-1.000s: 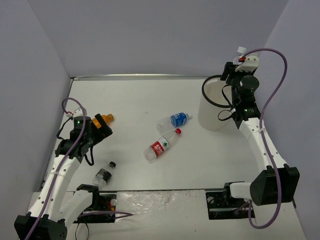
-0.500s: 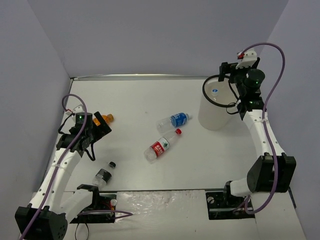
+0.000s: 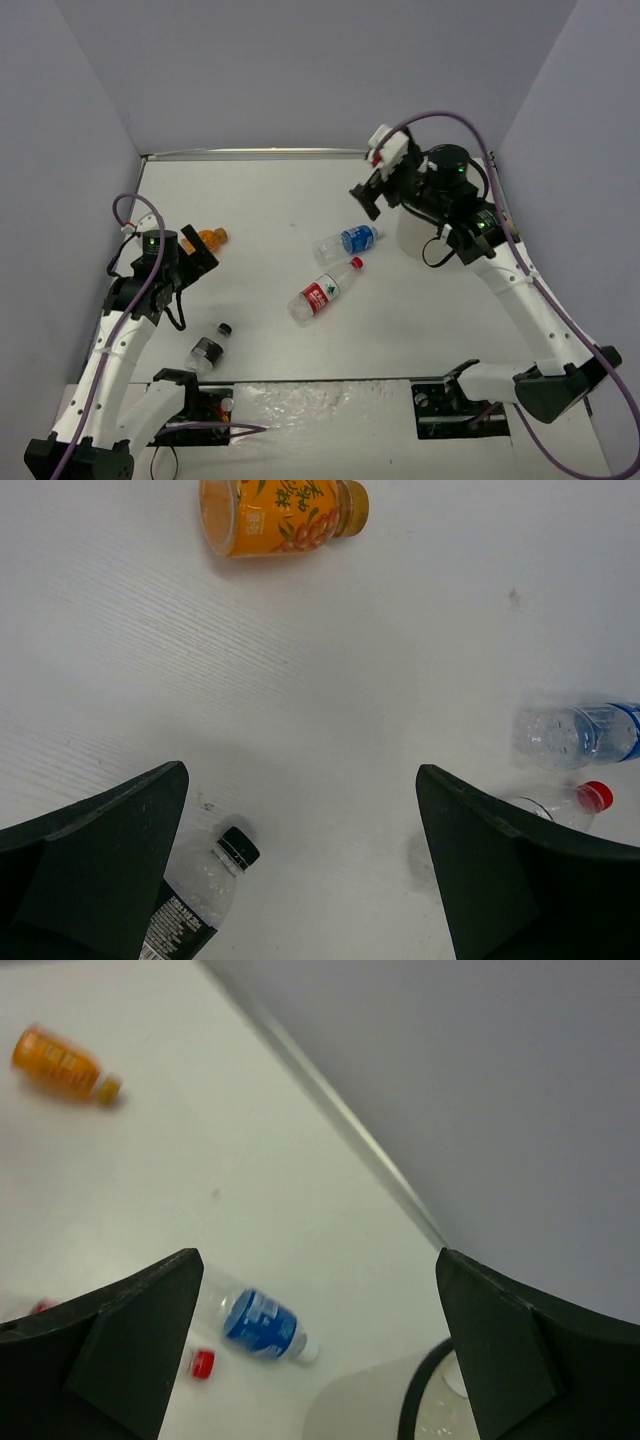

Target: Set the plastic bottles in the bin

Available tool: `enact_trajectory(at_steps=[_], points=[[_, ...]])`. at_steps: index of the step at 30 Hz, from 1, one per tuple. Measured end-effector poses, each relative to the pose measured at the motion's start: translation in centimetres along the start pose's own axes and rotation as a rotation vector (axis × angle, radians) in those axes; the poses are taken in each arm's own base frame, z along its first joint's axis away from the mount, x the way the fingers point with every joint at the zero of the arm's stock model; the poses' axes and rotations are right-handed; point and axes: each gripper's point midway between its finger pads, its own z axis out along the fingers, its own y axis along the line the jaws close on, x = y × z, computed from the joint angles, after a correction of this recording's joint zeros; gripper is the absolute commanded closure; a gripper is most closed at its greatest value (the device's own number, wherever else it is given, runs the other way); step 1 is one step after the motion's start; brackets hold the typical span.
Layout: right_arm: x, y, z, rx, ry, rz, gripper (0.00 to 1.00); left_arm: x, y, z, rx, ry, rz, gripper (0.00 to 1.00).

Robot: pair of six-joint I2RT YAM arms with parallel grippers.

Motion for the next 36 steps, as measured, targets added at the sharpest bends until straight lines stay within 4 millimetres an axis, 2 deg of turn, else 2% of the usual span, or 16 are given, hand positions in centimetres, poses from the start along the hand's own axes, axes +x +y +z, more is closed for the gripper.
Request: enact_trajectory(at_steps=[2,3,6,10,16,21,25,30,36], points=[[2.1,3.5,1.7,-0.135,0.082,-0.097,0.0,-0.2,-0.3,-0.7,0.03,-0.017,-0.005,0.03],[3.6,4.6,2.6,-0.191,0.133,-0.141,0.0,-0.3,-0.4,-1.0,0.042,-0.026,-0.008,0.03],[8.9,6.6,4.7,-0.326,0.282,-0.257,0.0,-0.6,-0.6,-1.8,0.068,-0.051,-0.014,0.03],[14.3,8.5,6.0,-0.473,0.413,-0.362,0.0,-0.8,-0.6,-2.1,0.077,-0.062,-0.016,0.03],[16.7,9.8,8.8,-0.6,0.43,-0.465,0.0,0.2,-0.2,-1.1,0.05,-0.021,-0.007,0.03],[20.7,11.4,11.3,-0.682,0.495,-0.461,0.0,1.3,0.3,0.2,0.012,0.032,0.005,0.03],[24.3,12.8,12.1,-0.743,0.561,-0.446,0.0,1.4,0.3,0.6,0.005,0.041,0.008,0.03],[27.0,13.7,13.3,-0.784,0.603,-0.433,0.0,1.4,0.3,0.6,0.004,0.04,0.012,0.03],[29.5,13.9,15.3,-0.798,0.632,-0.404,0.09,1.2,0.5,0.7,-0.008,0.031,0.013,0.03]])
